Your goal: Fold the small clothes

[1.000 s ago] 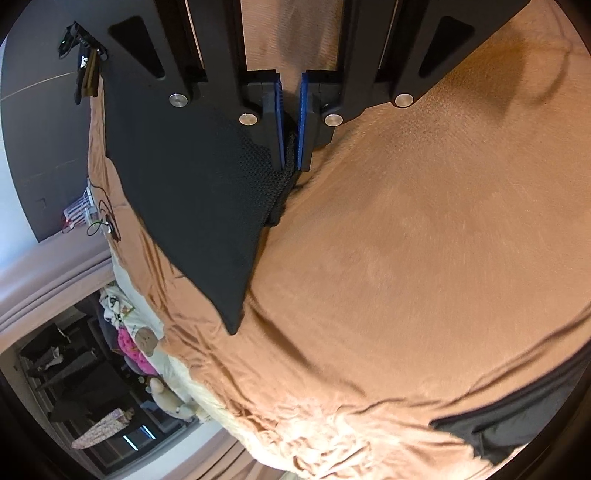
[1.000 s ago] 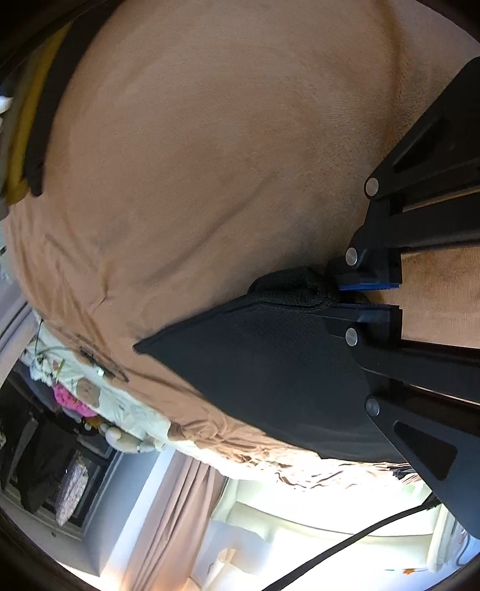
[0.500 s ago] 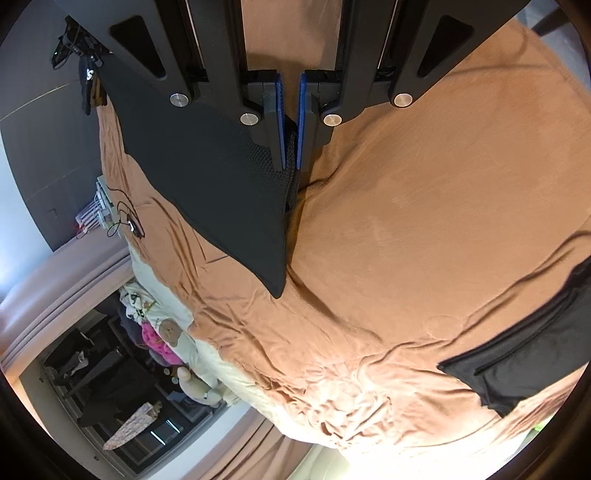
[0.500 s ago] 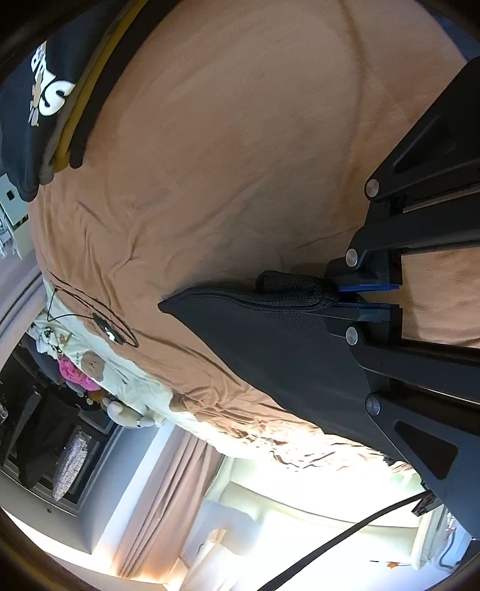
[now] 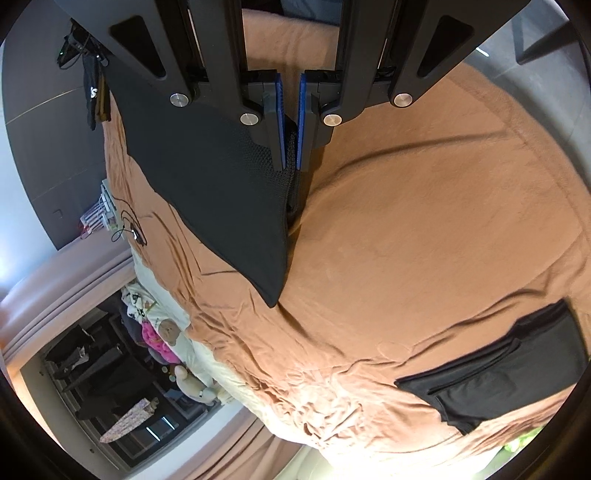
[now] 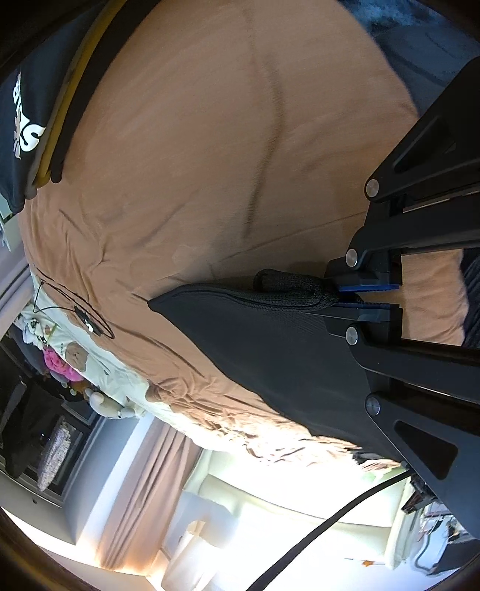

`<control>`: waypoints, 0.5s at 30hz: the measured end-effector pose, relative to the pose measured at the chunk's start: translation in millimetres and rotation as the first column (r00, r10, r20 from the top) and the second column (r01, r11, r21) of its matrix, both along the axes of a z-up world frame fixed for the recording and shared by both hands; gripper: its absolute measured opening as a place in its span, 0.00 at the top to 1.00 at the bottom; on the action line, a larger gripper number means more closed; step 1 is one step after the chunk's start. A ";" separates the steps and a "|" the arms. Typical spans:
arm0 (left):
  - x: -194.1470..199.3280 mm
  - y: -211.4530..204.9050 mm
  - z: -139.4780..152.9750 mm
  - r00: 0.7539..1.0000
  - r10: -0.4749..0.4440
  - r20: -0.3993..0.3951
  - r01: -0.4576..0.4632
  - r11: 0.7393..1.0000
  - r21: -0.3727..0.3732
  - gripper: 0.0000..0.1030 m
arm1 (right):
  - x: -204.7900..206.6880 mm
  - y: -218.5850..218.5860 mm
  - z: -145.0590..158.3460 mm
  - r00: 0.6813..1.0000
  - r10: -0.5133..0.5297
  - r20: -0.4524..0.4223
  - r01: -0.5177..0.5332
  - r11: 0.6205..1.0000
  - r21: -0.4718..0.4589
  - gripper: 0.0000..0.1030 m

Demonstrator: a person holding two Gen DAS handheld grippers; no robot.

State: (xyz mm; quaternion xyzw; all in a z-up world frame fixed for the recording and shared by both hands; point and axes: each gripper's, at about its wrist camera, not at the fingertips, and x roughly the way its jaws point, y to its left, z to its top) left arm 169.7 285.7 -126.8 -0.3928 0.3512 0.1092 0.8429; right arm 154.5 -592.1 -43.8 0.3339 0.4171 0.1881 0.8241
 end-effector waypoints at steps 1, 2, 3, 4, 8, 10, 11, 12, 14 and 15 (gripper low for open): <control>-3.6 0.3 -0.1 1.000 0.003 0.004 -0.003 1.000 0.000 0.95 | -1.6 -0.2 -1.3 1.000 0.001 -0.004 -0.001 1.000 -0.006 1.00; -6.0 0.9 -0.3 1.000 0.006 0.009 -0.006 1.000 -0.001 0.95 | -3.0 -0.9 -3.7 1.000 0.002 -0.013 -0.003 1.000 -0.010 1.00; -8.7 1.9 -1.4 1.000 0.009 0.012 -0.009 1.000 -0.005 0.95 | -4.6 -0.6 -4.4 1.000 0.004 -0.019 -0.004 1.000 -0.010 1.00; -10.7 3.2 -3.2 1.000 0.012 0.012 -0.012 1.000 -0.012 0.95 | -7.9 -0.4 -5.1 1.000 0.005 -0.023 -0.006 1.000 -0.009 1.00; -13.2 4.8 -12.8 1.000 0.009 0.002 -0.009 0.999 -0.038 0.94 | -13.3 -2.4 -3.3 1.000 0.012 -0.028 -0.013 1.000 -0.015 0.99; -11.4 4.9 -19.9 1.000 0.003 -0.019 -0.004 0.999 -0.052 0.93 | -12.9 -0.3 -3.0 0.999 0.023 -0.042 -0.024 0.999 -0.041 0.99; -12.0 4.7 -23.0 1.000 0.004 -0.030 -0.005 0.998 -0.055 0.93 | -11.6 0.7 -3.3 0.998 0.018 -0.058 -0.021 0.998 -0.056 0.98; -14.2 4.2 -25.6 0.999 0.008 -0.033 -0.009 0.999 -0.054 0.92 | -9.5 0.2 -3.6 0.997 0.013 -0.073 -0.018 0.998 -0.065 0.97; -17.0 3.6 -29.1 0.999 0.007 -0.033 -0.009 0.998 -0.059 0.87 | -8.5 -1.3 -0.7 0.997 -0.010 -0.083 0.002 0.996 -0.092 0.84; -19.0 3.3 -31.7 0.999 0.007 -0.032 -0.009 0.998 -0.062 0.81 | -8.8 -4.2 3.3 0.997 -0.029 -0.073 0.021 0.993 -0.114 0.77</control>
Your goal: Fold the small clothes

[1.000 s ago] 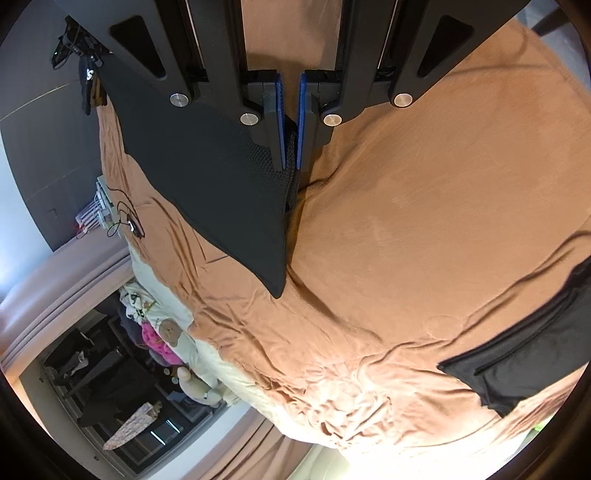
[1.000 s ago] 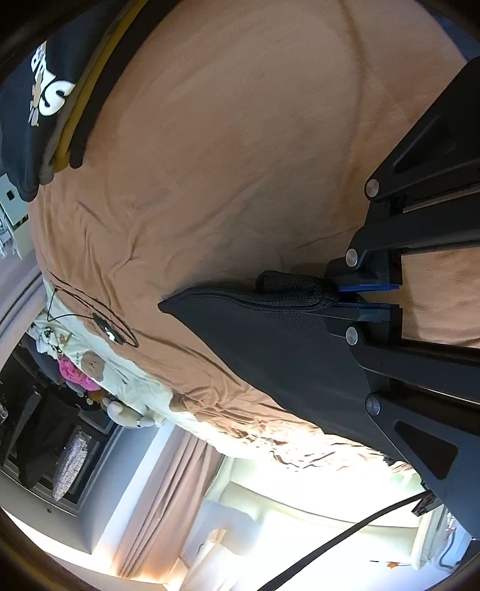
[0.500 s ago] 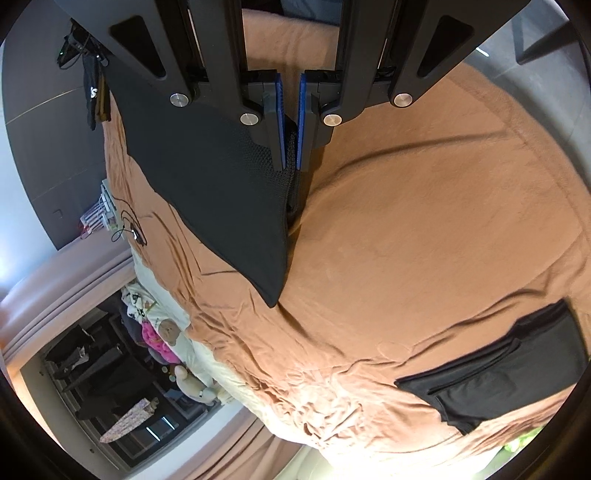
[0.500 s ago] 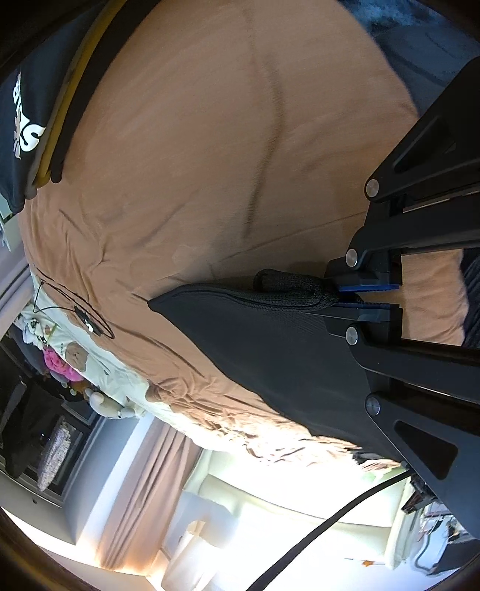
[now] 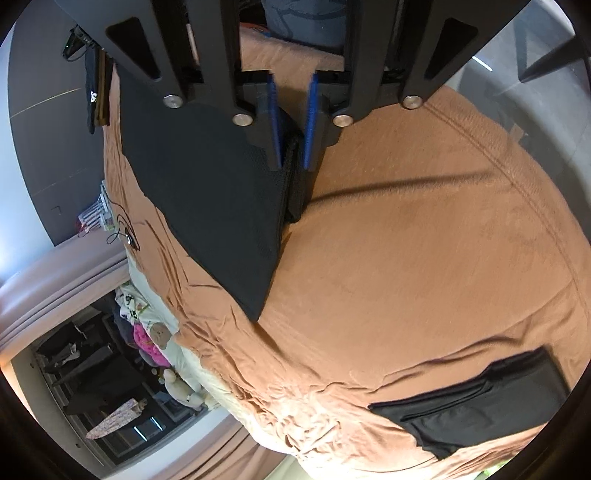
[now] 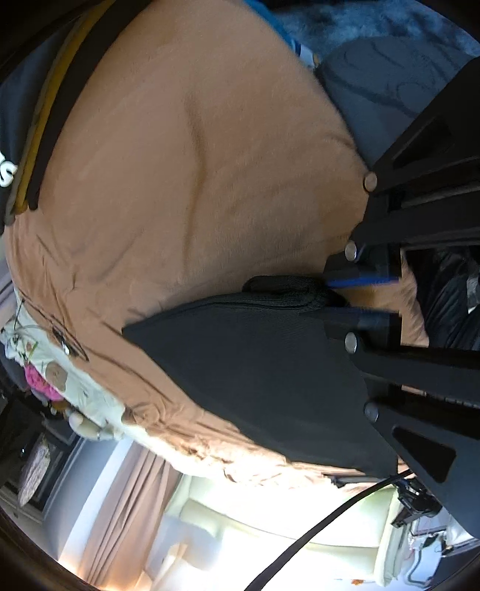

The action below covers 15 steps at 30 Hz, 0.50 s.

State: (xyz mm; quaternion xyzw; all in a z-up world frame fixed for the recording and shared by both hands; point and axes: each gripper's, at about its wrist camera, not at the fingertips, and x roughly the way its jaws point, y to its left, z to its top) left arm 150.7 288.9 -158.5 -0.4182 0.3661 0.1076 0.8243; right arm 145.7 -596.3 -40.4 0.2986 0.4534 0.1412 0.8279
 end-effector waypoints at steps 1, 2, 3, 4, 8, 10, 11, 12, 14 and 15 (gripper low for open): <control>-2.1 -0.2 -2.8 1.000 0.000 0.000 0.000 1.000 -0.005 0.79 | -0.8 -2.4 4.9 1.000 -0.016 0.016 0.017 1.000 -0.021 0.61; -4.0 -0.9 -5.6 1.000 0.001 0.000 -0.001 1.000 -0.012 0.77 | -0.5 -4.7 10.9 0.999 -0.035 0.038 0.037 0.998 -0.053 0.50; -5.8 -0.6 -8.5 1.000 0.003 -0.001 -0.003 1.000 -0.021 0.77 | 0.9 -6.1 17.3 0.997 -0.046 0.060 0.051 0.995 -0.083 0.49; -7.4 -0.3 -11.3 1.000 0.007 0.000 -0.007 1.000 -0.030 0.77 | 3.0 -5.1 21.8 0.997 -0.044 0.070 0.051 0.994 -0.097 0.49; -13.3 1.2 -20.1 1.000 0.028 0.005 -0.027 0.997 -0.068 0.66 | 13.8 9.1 35.8 0.995 0.010 0.102 0.000 0.995 -0.097 0.49; -18.1 1.0 -22.5 0.999 0.041 0.011 -0.040 0.996 -0.082 0.63 | 21.5 26.0 42.4 0.991 0.059 0.119 -0.045 0.992 -0.116 0.49; -21.1 0.4 -24.0 0.999 0.052 0.016 -0.050 0.995 -0.089 0.63 | 24.3 35.0 44.4 0.989 0.084 0.124 -0.067 0.989 -0.129 0.49; -22.3 -1.0 -25.3 0.998 0.053 0.017 -0.051 0.994 -0.095 0.63 | 26.3 42.3 44.8 0.986 0.103 0.128 -0.085 0.987 -0.137 0.49; -22.8 -2.8 -29.3 0.998 0.050 0.025 -0.046 0.992 -0.118 0.63 | 28.7 54.2 43.2 0.979 0.148 0.139 -0.127 0.980 -0.153 0.49; -22.2 -2.9 -32.1 0.998 0.052 0.024 -0.048 0.991 -0.128 0.63 | 34.1 66.3 43.7 0.974 0.174 0.142 -0.150 0.975 -0.165 0.49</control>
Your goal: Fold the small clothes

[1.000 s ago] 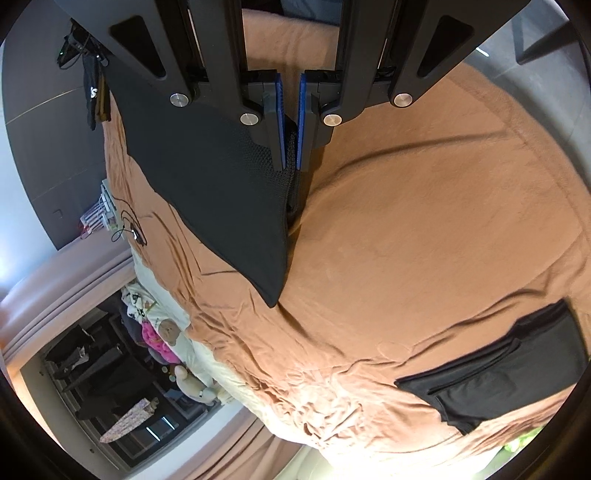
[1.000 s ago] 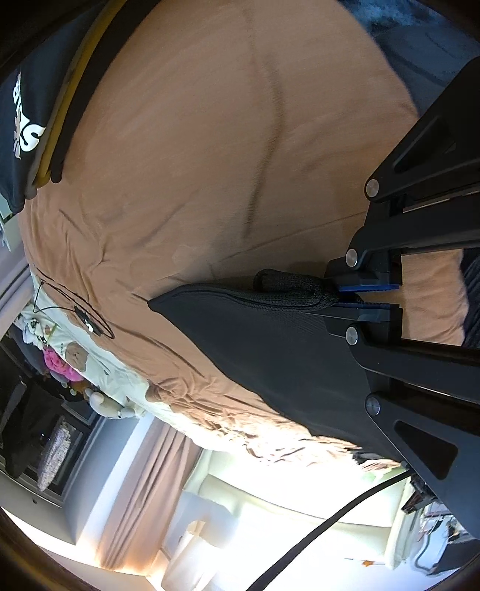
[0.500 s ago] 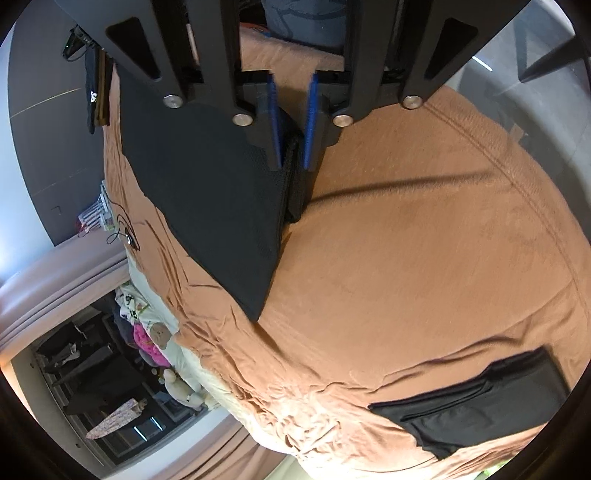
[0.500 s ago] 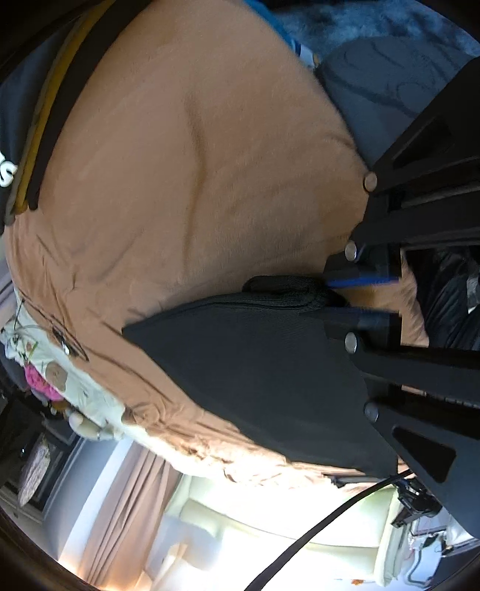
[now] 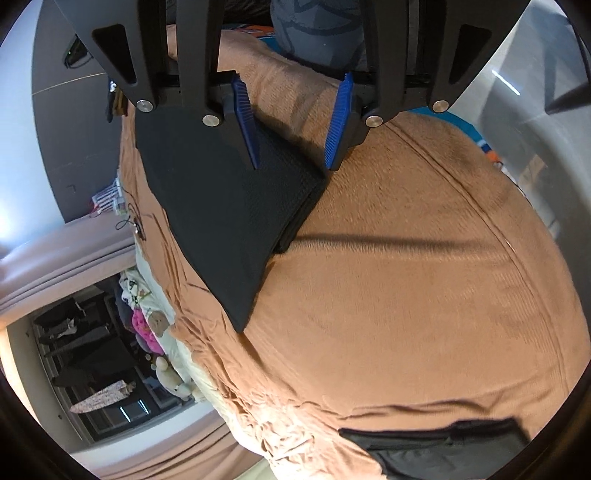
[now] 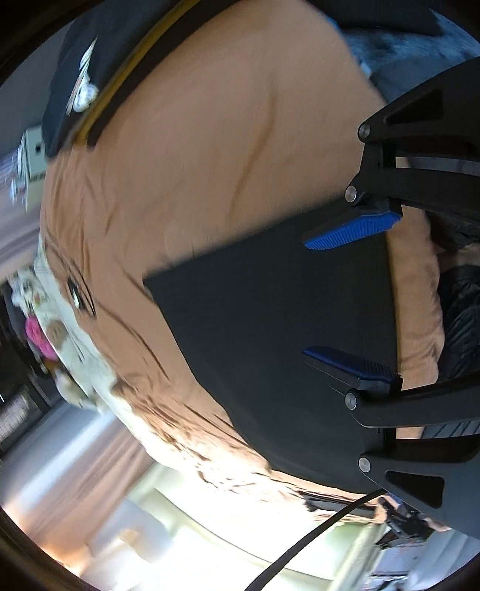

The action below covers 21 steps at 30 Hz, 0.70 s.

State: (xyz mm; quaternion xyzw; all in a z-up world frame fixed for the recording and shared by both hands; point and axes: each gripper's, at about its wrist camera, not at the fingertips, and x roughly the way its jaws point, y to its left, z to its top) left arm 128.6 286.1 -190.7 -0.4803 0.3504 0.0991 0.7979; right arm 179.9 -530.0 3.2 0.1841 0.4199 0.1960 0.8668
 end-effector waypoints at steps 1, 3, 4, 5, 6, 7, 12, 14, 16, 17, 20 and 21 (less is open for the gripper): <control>0.7 0.0 -1.7 1.000 0.003 -0.004 -0.003 1.000 -0.004 0.63 | 4.6 12.2 1.3 1.000 0.023 0.003 -0.023 1.000 -0.011 0.49; 2.8 0.3 -5.9 1.000 0.011 -0.010 -0.011 1.000 -0.012 0.63 | 15.6 26.6 -3.9 0.998 0.064 0.002 -0.064 0.998 -0.018 0.51; 2.0 1.1 -7.7 1.000 0.018 -0.007 -0.019 1.000 -0.018 0.63 | 22.6 34.7 -7.7 0.997 0.083 -0.001 -0.083 0.996 -0.019 0.52; 2.1 1.6 -8.5 1.000 0.024 -0.002 -0.024 0.999 -0.026 0.63 | 28.7 46.1 -8.6 0.995 0.101 -0.005 -0.101 0.995 -0.021 0.55; 2.6 2.3 -9.0 1.000 0.029 -0.001 -0.029 0.999 -0.033 0.63 | 34.5 52.6 -11.4 0.994 0.113 -0.007 -0.113 0.993 -0.023 0.56; 3.1 3.1 -9.3 0.999 0.034 -0.001 -0.034 0.999 -0.039 0.63 | 41.9 60.4 -14.8 0.992 0.126 -0.010 -0.126 0.992 -0.026 0.57; 4.4 5.5 -12.7 0.997 0.078 0.004 -0.077 0.994 -0.076 0.63 | 69.8 97.4 -25.6 0.981 0.191 -0.028 -0.192 0.980 -0.041 0.61; 4.3 5.6 -14.1 0.996 0.094 0.009 -0.093 0.992 -0.082 0.63 | 79.1 114.5 -27.7 0.975 0.223 -0.026 -0.224 0.973 -0.055 0.61; 3.6 5.5 -15.8 0.994 0.108 0.012 -0.107 0.990 -0.090 0.63 | 82.9 128.8 -31.6 0.968 0.250 -0.030 -0.252 0.966 -0.064 0.61; 2.5 5.8 -16.5 0.993 0.119 0.013 -0.117 0.988 -0.098 0.65 | 89.2 138.7 -34.2 0.963 0.267 -0.035 -0.269 0.960 -0.075 0.61; 1.1 8.3 -18.9 0.989 0.148 0.014 -0.145 0.982 -0.125 0.69 | 103.6 160.4 -39.1 0.954 0.296 -0.044 -0.299 0.948 -0.112 0.61; 0.7 8.9 -19.9 0.988 0.156 0.017 -0.152 0.979 -0.134 0.69 | 106.7 166.8 -40.1 0.952 0.302 -0.046 -0.306 0.944 -0.121 0.61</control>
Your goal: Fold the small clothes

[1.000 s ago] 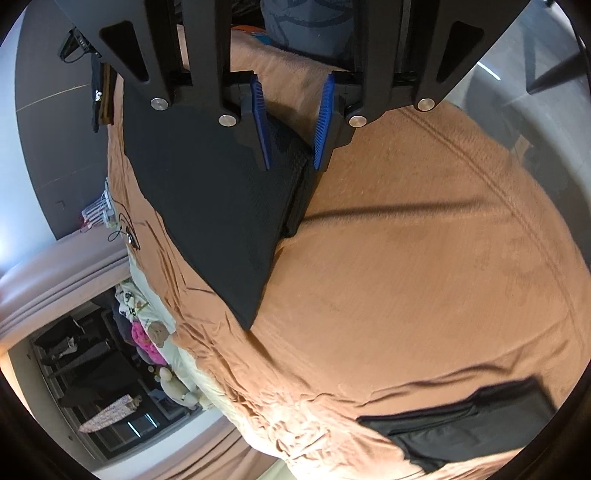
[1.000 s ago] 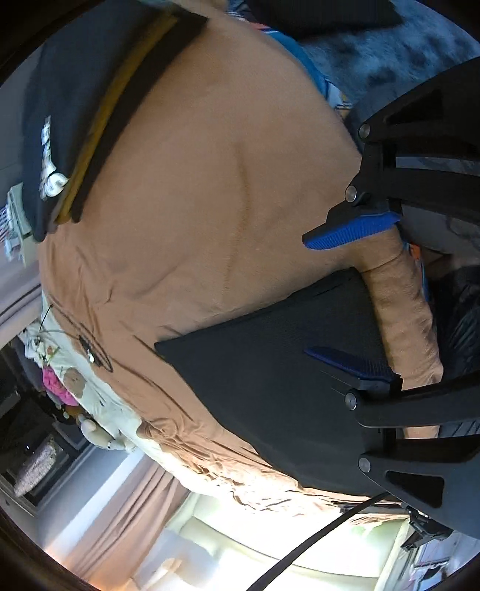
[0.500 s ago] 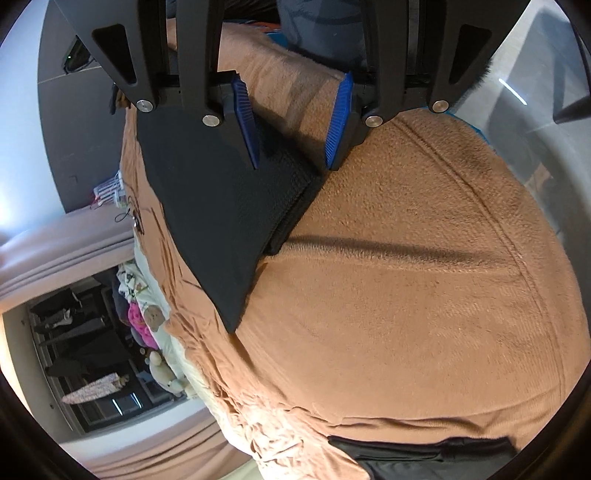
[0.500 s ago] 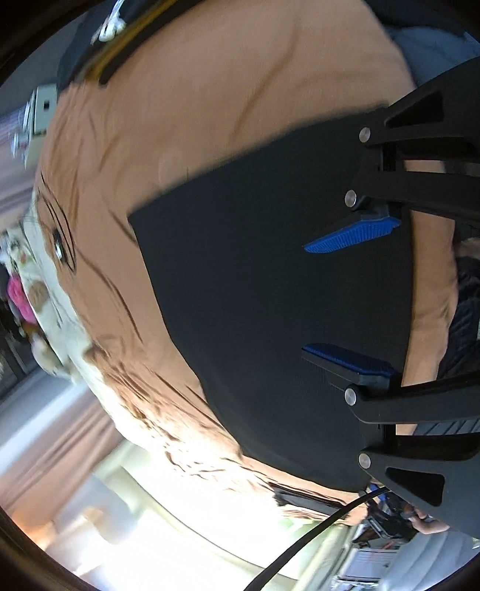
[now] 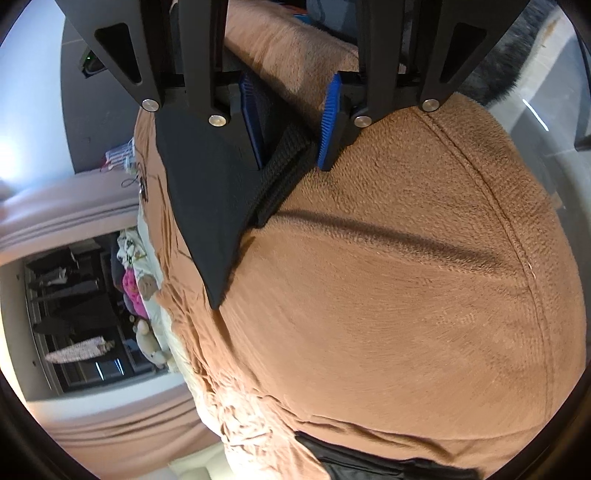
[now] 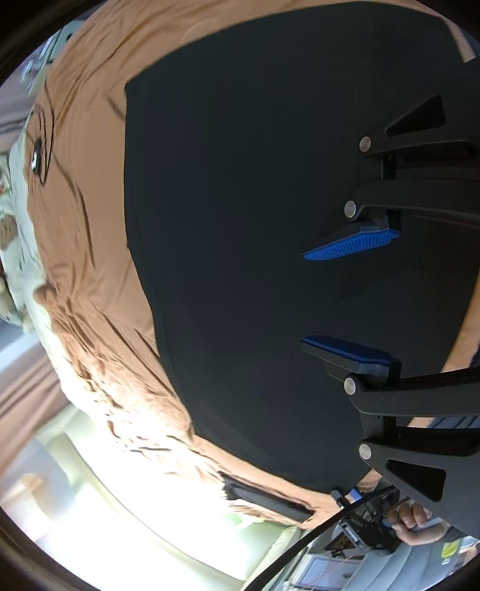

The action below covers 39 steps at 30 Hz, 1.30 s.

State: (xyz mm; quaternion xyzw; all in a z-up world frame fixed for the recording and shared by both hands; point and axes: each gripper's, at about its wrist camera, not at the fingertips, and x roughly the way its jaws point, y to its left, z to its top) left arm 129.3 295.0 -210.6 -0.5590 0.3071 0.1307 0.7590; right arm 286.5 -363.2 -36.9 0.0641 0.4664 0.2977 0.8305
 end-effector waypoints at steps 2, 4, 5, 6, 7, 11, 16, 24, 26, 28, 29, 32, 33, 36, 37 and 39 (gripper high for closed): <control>-1.6 0.4 -1.9 1.000 0.015 0.006 -0.015 1.000 -0.015 0.71 | 6.4 17.4 -2.3 1.000 0.017 0.000 -0.017 1.000 -0.020 0.66; -3.8 -0.2 -3.0 0.999 0.035 0.007 -0.035 0.999 -0.026 0.72 | 13.3 33.2 -5.3 0.999 0.034 0.002 -0.034 0.998 -0.044 0.67; -3.9 -0.9 -2.8 0.999 0.042 0.007 -0.042 0.999 -0.026 0.72 | 17.1 40.9 -7.1 0.999 0.042 0.004 -0.042 0.998 -0.055 0.67; -3.8 -1.8 -2.3 0.999 0.050 0.005 -0.050 0.998 -0.025 0.72 | 21.1 47.5 -9.5 0.999 0.048 0.003 -0.048 0.997 -0.065 0.67; -4.3 -2.8 -2.0 0.998 0.057 0.004 -0.057 0.998 -0.023 0.72 | 25.5 54.2 -12.2 0.999 0.054 -0.002 -0.054 0.996 -0.075 0.67; -3.3 -6.1 -2.0 0.996 0.094 -0.003 -0.094 0.995 -0.024 0.78 | 40.1 81.5 -20.5 0.998 0.060 -0.004 -0.060 0.990 -0.126 0.72; -4.3 -6.4 -2.7 0.993 0.116 -0.021 -0.116 0.993 -0.024 0.86 | 61.9 100.1 -24.8 0.999 0.043 0.009 -0.040 0.986 -0.164 0.72; -4.7 -5.3 -4.3 0.991 0.132 -0.017 -0.133 0.990 -0.050 0.88 | 97.3 130.7 -26.8 0.999 0.023 0.025 -0.018 0.981 -0.195 0.72; -5.2 -4.7 -5.7 0.990 0.138 -0.012 -0.139 0.988 -0.063 0.89 | 106.4 136.8 -28.0 0.999 0.017 0.030 -0.011 0.979 -0.204 0.72; -6.7 -3.8 -7.3 0.990 0.141 -0.006 -0.141 0.987 -0.074 0.89 | 116.0 143.1 -31.4 1.000 0.011 0.023 -0.006 0.978 -0.208 0.72; -7.1 -3.5 -7.8 0.990 0.142 -0.003 -0.142 0.987 -0.078 0.89 | 120.5 147.0 -33.2 1.000 0.009 0.022 -0.004 0.977 -0.214 0.73; -8.1 -2.7 -9.3 0.990 0.139 0.007 -0.138 0.987 -0.087 0.89 | 135.3 157.1 -35.5 1.000 0.008 0.025 -0.002 0.973 -0.232 0.74; -7.7 -2.7 -9.2 0.991 0.137 0.008 -0.135 0.987 -0.086 0.89 | 139.5 160.4 -36.2 1.000 0.006 0.024 0.000 0.972 -0.234 0.74; -7.2 -2.7 -9.7 0.991 0.131 0.012 -0.130 0.988 -0.086 0.89 | 149.1 169.3 -37.0 0.999 -0.002 0.035 0.011 0.969 -0.246 0.74; -7.2 -2.8 -9.9 0.991 0.131 0.013 -0.129 0.988 -0.087 0.89 | 152.7 172.4 -38.0 0.999 -0.008 0.037 0.017 0.969 -0.248 0.74; -6.1 -2.6 -10.0 0.992 0.129 0.013 -0.127 0.988 -0.085 0.89 | 157.0 174.3 -38.3 0.999 -0.020 0.034 0.027 0.970 -0.241 0.74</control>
